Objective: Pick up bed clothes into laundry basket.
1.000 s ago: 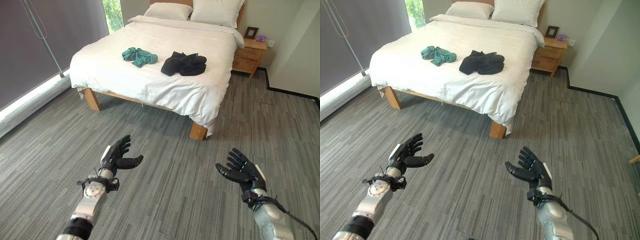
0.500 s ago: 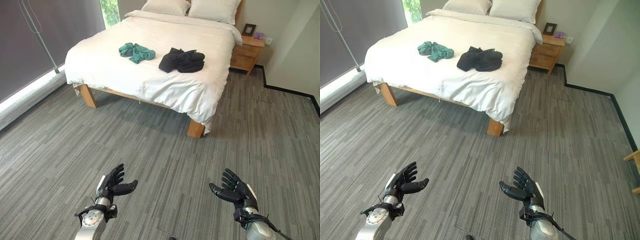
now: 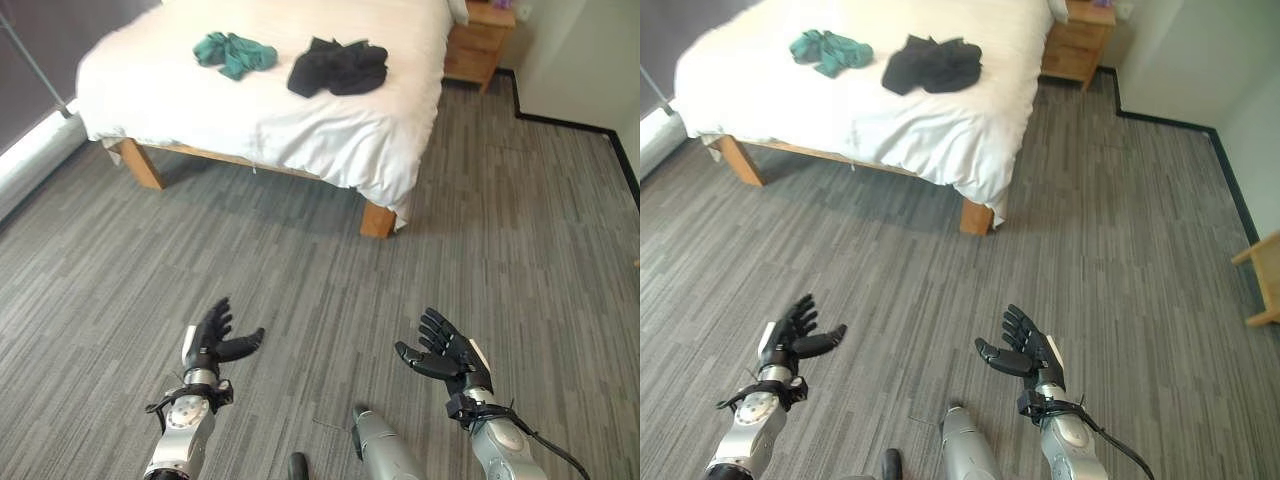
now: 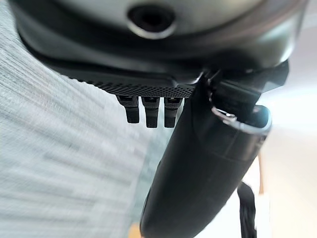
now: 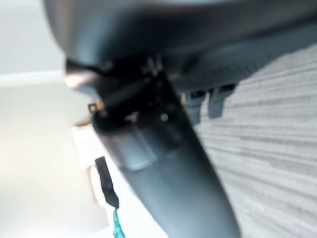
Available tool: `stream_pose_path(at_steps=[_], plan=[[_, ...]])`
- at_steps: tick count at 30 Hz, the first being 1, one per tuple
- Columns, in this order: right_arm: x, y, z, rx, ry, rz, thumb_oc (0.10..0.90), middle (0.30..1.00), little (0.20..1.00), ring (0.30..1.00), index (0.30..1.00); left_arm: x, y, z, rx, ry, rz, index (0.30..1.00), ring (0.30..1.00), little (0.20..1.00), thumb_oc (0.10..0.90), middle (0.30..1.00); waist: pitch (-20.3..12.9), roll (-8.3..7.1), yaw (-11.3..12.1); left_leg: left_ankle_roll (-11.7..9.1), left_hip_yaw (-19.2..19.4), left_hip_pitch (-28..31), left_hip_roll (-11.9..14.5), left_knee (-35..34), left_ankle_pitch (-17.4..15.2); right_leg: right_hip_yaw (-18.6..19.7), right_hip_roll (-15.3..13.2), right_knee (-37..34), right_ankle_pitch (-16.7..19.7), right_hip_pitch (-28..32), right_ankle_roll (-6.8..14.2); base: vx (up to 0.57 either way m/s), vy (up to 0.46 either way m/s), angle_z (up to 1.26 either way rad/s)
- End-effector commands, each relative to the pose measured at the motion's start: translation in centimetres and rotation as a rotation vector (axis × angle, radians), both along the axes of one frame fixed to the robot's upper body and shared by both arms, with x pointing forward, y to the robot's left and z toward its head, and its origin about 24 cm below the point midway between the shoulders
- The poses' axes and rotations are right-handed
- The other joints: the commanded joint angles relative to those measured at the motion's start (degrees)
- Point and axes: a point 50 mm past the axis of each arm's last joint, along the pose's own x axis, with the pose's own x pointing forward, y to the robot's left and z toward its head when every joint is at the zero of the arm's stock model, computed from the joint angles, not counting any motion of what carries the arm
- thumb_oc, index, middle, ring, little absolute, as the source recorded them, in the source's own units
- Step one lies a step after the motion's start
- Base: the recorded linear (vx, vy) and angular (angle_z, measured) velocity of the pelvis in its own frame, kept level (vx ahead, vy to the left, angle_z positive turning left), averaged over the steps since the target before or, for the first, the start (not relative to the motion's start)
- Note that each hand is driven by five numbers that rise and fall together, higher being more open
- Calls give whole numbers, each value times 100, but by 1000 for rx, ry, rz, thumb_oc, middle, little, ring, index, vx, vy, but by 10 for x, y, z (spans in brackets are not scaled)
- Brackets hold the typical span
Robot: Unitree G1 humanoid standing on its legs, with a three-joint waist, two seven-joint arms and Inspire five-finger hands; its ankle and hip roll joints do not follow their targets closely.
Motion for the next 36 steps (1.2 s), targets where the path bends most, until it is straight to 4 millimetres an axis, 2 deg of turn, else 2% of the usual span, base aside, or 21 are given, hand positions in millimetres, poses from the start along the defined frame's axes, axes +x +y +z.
stream_pose_path(at_steps=[1,3,4,5,6,7,10,12,13,15,16,19,21,22,27,28,29,31,32,34,36], plan=[[8,-28,39,-9,-237,-118,800,900,900,900,900,22,9,53,94,-284,-4,900,900,900,800,900,-569,25,-344,-368,-622,1179,525,-111,-719,-170,494,-1143,1180,127,263,465,-326,47],[-11,-38,33,24,-201,-162,800,900,900,900,900,21,6,48,26,-289,17,900,900,900,800,900,-806,87,-541,-642,-897,1165,899,254,-143,66,645,-723,1269,264,129,485,-388,95],[-16,-42,30,20,-190,-178,800,900,900,900,900,20,4,47,10,-294,14,900,900,900,800,900,-860,169,-621,-774,-973,1116,1146,545,446,82,765,-507,1213,204,42,279,-221,150],[-16,-42,30,20,-190,-178,800,900,900,900,900,20,4,47,10,-294,14,900,900,900,800,900,-867,167,-627,-775,-978,1108,1143,542,451,80,760,-507,1213,197,43,425,-335,130],[-18,-50,34,-3,-188,-206,800,900,900,900,900,21,2,45,-48,-301,40,900,900,900,800,900,-914,150,-676,-774,-913,623,1342,1613,1453,87,740,-386,1028,448,-226,409,-388,58],[-18,-55,37,-5,-204,-210,800,900,900,900,900,20,1,45,-98,-322,49,900,900,900,800,900,-869,50,-671,-654,-809,179,1367,2379,1769,109,676,-379,979,606,-382,530,-552,51],[-9,-60,43,-47,-212,-200,800,900,900,900,900,22,-5,46,-135,-330,21,900,900,900,800,900,-567,-281,-339,-303,-680,-911,1076,3625,1557,379,673,-241,856,992,-716,258,-447,19],[0,-61,50,-35,-244,-222,800,900,900,900,900,23,-12,44,-192,-343,18,900,900,900,800,900,-452,-344,-145,-286,-465,-1475,902,3543,1317,451,591,-214,768,1250,-769,366,-211,-21],[3,-62,54,-13,-275,-241,800,900,900,900,900,22,-16,41,-209,-337,5,900,900,900,800,900,-416,-294,-63,-419,-28,-1778,998,2733,1196,289,452,-217,571,1504,-780,370,-117,4],[3,-62,54,-13,-276,-241,800,900,900,900,900,22,-16,41,-209,-338,5,900,900,900,800,900,-426,-317,-55,-417,-7,-1757,979,2668,1245,304,431,-228,587,1495,-778,269,-19,15],[4,-59,55,1,-284,-237,800,900,900,900,900,22,-21,36,-236,-327,0,900,900,900,800,900,-354,-173,29,-566,185,-1837,929,1355,1333,206,423,-167,339,1682,-788,387,34,45],[-1,-58,45,-33,-235,-226,800,900,900,900,900,25,-25,31,-256,-311,6,900,900,900,800,900,-334,63,142,-623,382,-2127,576,-306,1531,138,573,-156,52,2055,-790,544,11,53],[-1,-58,46,-34,-240,-231,800,900,900,900,900,25,-25,31,-259,-315,9,900,900,900,800,900,-353,69,142,-619,465,-2193,491,-380,1522,140,529,-188,-6,2196,-781,440,32,44],[0,-59,47,-35,-249,-246,800,900,900,900,900,23,-23,29,-272,-316,28,900,900,900,800,900,-424,171,202,-684,433,-2318,492,-417,1584,294,532,-269,-116,2472,-754,498,116,-35],[5,-63,55,-77,-275,-254,800,900,900,900,900,17,-16,30,-256,-329,47,900,900,900,800,900,-683,254,349,-679,844,-1988,662,-243,1671,595,-237,-652,-397,3101,-392,468,232,-74],[5,-63,55,-77,-275,-254,800,900,900,900,900,17,-16,30,-256,-329,47,900,900,900,800,900,-688,260,363,-681,853,-1994,675,-241,1670,609,-229,-651,-391,3089,-393,492,286,-103],[5,-58,52,2,-286,-286,800,900,900,900,900,18,-12,30,-226,-318,50,900,900,900,800,900,-759,72,321,-551,1001,-2001,569,314,1294,655,-739,-612,67,3136,-82,469,267,-80],[6,-52,49,85,-307,-301,800,900,900,900,900,18,-8,35,-215,-337,45,900,900,900,800,900,-812,-11,303,-444,1179,-1865,511,338,1070,888,-951,-414,601,2902,121,431,274,-90],[6,-52,49,86,-307,-300,800,900,900,900,900,18,-8,35,-215,-336,45,900,900,900,800,900,-821,-21,325,-442,1203,-1866,513,340,1062,912,-958,-421,605,2892,124,417,228,-99],[6,-54,51,10,-287,-273,800,900,900,900,900,20,-1,41,-195,-353,35,900,900,900,800,900,-801,-158,270,-345,1252,-1651,364,477,582,991,-1161,100,1476,2689,142,418,235,-68],[9,-49,51,35,-298,-259,800,900,900,900,900,26,1,46,-175,-362,26,900,900,900,800,900,-622,-73,190,-207,1344,-1449,429,426,526,964,-1006,671,1991,2290,92,271,249,-9]])
